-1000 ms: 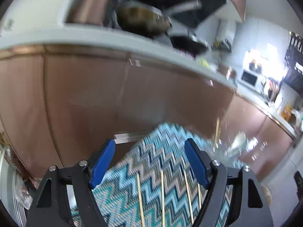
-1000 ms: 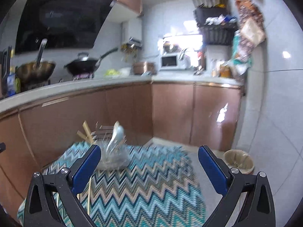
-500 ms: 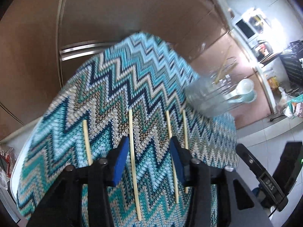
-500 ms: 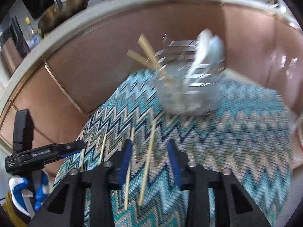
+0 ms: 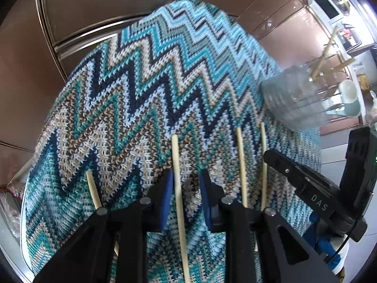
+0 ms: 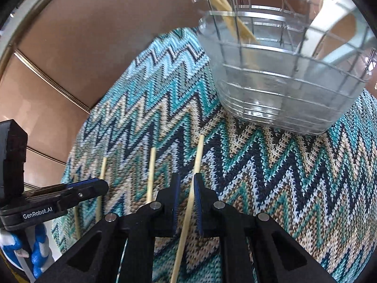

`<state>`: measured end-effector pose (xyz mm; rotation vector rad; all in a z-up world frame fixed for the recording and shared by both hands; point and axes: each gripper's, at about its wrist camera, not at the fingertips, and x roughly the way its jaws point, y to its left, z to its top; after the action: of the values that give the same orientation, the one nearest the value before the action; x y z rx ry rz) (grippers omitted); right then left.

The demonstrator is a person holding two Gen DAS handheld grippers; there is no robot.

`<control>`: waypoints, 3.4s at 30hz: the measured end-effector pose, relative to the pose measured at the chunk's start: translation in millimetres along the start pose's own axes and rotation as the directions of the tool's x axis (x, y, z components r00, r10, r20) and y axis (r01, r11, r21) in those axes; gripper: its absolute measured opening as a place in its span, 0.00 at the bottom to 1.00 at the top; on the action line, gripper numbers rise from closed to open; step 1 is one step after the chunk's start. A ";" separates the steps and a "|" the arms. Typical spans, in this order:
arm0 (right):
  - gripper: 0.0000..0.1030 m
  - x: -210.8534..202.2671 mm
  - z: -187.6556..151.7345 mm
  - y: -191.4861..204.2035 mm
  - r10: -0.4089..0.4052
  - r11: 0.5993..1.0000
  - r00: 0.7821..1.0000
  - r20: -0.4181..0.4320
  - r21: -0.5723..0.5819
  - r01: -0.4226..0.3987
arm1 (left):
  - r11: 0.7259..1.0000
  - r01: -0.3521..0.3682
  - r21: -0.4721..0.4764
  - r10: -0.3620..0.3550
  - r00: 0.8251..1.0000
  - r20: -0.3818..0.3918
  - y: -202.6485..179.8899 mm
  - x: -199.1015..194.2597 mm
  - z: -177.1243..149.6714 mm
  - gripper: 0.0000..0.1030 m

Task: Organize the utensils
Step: 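Grasp a chopstick with the right tool while the left tool grasps another chopstick, then lower both held chopsticks into the holder with the right and left tools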

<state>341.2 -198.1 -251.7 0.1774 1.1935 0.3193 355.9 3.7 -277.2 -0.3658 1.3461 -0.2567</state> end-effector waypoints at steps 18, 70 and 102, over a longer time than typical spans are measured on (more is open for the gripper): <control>0.06 -39.3 -16.1 3.9 0.027 1.000 0.997 0.079 -0.011 -0.026 | 0.999 -0.034 0.038 0.029 0.992 0.125 -10.0 -29.4 -13.2 0.04; 0.06 -275.6 -18.6 16.9 0.053 0.997 0.623 0.780 -0.078 0.014 | 0.912 0.152 0.382 -0.357 0.753 0.552 -153.7 -257.1 -16.9 0.04; 0.22 -162.3 55.3 -29.1 -0.055 0.990 0.586 0.808 -0.031 0.136 | 0.939 0.006 0.343 -0.198 0.825 0.530 -197.2 -110.3 95.3 0.14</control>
<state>343.4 -278.2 -97.3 0.1509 0.2579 0.1547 431.7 -123.9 -81.9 -0.2063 0.6835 -0.4228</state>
